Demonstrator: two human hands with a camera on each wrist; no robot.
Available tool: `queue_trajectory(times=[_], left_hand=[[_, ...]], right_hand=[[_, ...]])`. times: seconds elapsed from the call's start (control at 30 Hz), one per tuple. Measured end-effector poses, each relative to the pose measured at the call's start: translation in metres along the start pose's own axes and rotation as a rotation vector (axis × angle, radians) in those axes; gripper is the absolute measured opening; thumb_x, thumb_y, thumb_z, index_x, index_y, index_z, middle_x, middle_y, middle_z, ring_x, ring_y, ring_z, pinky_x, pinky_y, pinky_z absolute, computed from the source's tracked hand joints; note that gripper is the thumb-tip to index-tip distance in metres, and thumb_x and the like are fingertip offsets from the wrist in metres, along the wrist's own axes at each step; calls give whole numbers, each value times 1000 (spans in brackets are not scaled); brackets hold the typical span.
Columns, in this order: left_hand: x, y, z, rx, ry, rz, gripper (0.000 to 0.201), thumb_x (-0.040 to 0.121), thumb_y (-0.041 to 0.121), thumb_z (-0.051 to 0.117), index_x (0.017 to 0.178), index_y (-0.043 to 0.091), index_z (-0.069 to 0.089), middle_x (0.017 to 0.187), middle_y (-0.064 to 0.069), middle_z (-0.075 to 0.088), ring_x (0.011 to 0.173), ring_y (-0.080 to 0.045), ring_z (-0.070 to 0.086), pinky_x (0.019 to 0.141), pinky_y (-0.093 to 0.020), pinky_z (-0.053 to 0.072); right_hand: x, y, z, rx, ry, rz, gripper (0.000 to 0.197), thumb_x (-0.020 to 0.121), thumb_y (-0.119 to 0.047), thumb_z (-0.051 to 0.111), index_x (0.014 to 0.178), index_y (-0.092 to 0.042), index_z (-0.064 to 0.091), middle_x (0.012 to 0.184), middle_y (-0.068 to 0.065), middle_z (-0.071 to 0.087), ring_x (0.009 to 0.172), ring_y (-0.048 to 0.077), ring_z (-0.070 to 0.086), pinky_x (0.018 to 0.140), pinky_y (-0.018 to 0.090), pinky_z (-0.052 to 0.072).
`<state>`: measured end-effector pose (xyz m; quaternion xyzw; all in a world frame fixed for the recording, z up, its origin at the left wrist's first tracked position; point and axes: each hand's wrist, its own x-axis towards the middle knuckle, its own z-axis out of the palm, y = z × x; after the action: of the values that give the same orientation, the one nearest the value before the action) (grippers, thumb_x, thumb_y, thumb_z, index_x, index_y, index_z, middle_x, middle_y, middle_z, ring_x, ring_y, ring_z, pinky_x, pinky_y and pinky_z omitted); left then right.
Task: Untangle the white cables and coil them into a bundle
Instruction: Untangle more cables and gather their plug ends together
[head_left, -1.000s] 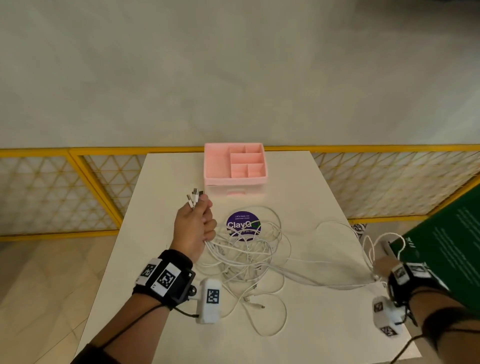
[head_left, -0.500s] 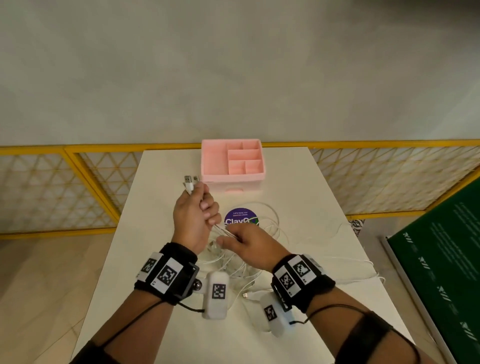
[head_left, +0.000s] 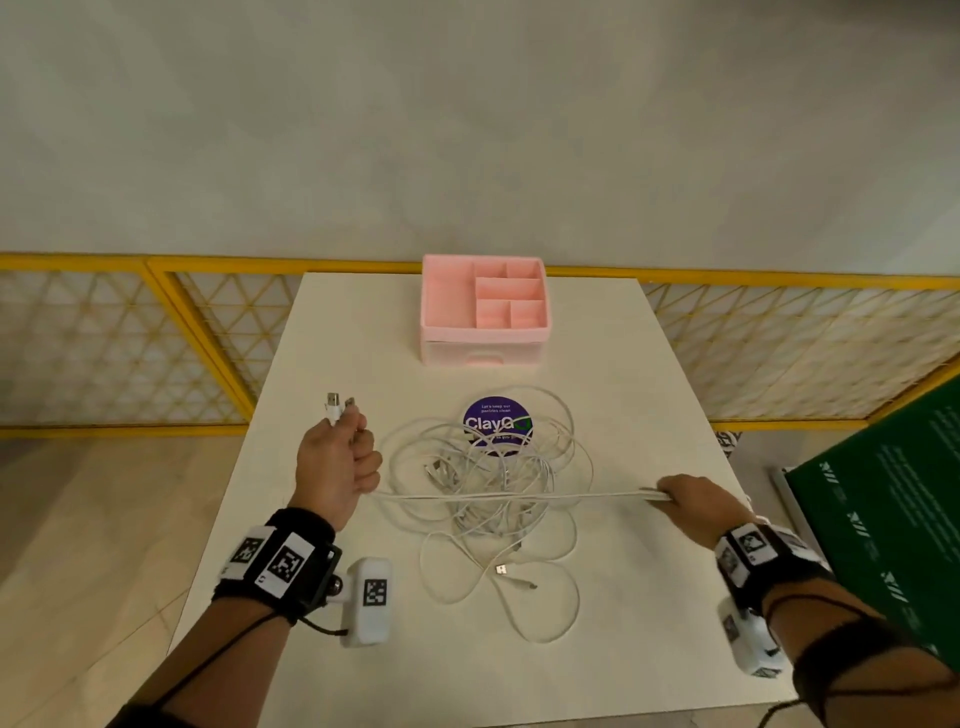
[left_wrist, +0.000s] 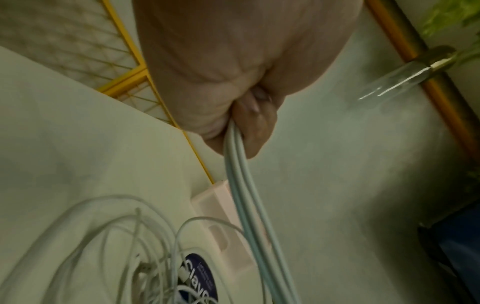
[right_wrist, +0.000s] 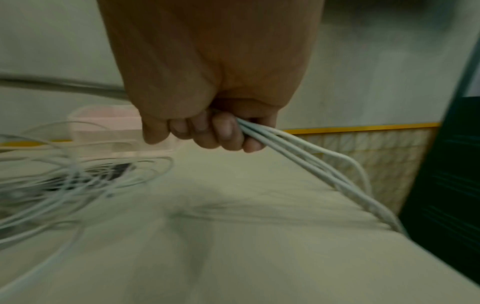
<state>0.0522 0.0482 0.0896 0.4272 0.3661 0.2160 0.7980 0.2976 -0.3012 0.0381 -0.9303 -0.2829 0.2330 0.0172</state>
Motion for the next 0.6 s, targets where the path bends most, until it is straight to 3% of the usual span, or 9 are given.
queue_trajectory(times=[0.1, 0.2, 0.27, 0.37, 0.43, 0.5, 0.6], left_hand=[[-3, -11, -2, 52, 9, -21, 35, 107, 28, 41, 74, 18, 46, 49, 8, 30, 36, -5, 21, 37, -12, 16], [-4, -16, -1, 77, 29, -22, 35, 107, 27, 40, 73, 18, 45, 48, 8, 30, 36, -6, 21, 38, -11, 17], [-1, -14, -5, 60, 45, -20, 36, 107, 27, 40, 73, 19, 45, 48, 9, 30, 35, -5, 21, 38, -11, 16], [4, -8, -15, 1, 54, -45, 38, 107, 30, 39, 70, 20, 41, 48, 9, 28, 35, -5, 20, 38, -10, 14], [6, -6, -23, -41, 62, -58, 39, 105, 33, 40, 68, 21, 38, 50, 8, 27, 36, -5, 19, 38, -12, 12], [6, -5, -29, -62, 68, -64, 38, 104, 34, 42, 68, 22, 37, 51, 8, 26, 37, -5, 19, 38, -14, 11], [2, -8, -29, -34, 45, -77, 38, 104, 33, 44, 68, 22, 37, 52, 8, 25, 38, -6, 18, 37, -15, 11]], right_hand=[[0, 25, -18, -6, 124, 113, 37, 100, -47, 47, 79, -20, 61, 81, 4, 67, 80, 28, 63, 69, 34, 45], [4, 41, -45, 28, 403, 229, 35, 101, -41, 47, 99, -15, 70, 88, 15, 70, 81, 34, 65, 67, 35, 47], [3, 47, -54, 58, 551, 289, 37, 101, -44, 44, 100, -18, 70, 88, 17, 71, 77, 36, 64, 67, 37, 47], [1, 49, -29, -53, 414, 291, 31, 103, -36, 41, 109, -24, 69, 92, 9, 72, 69, 27, 58, 68, 33, 47], [-1, 50, 6, -144, 254, 293, 34, 103, -34, 35, 113, -24, 66, 102, 5, 73, 84, 26, 66, 82, 35, 51], [-3, 51, 48, -162, 34, 319, 34, 101, -36, 34, 117, -24, 62, 119, 3, 69, 107, 26, 65, 98, 38, 47], [-10, 49, 76, -138, -225, 321, 36, 95, -47, 49, 125, -28, 58, 130, -1, 63, 118, 24, 59, 104, 38, 40]])
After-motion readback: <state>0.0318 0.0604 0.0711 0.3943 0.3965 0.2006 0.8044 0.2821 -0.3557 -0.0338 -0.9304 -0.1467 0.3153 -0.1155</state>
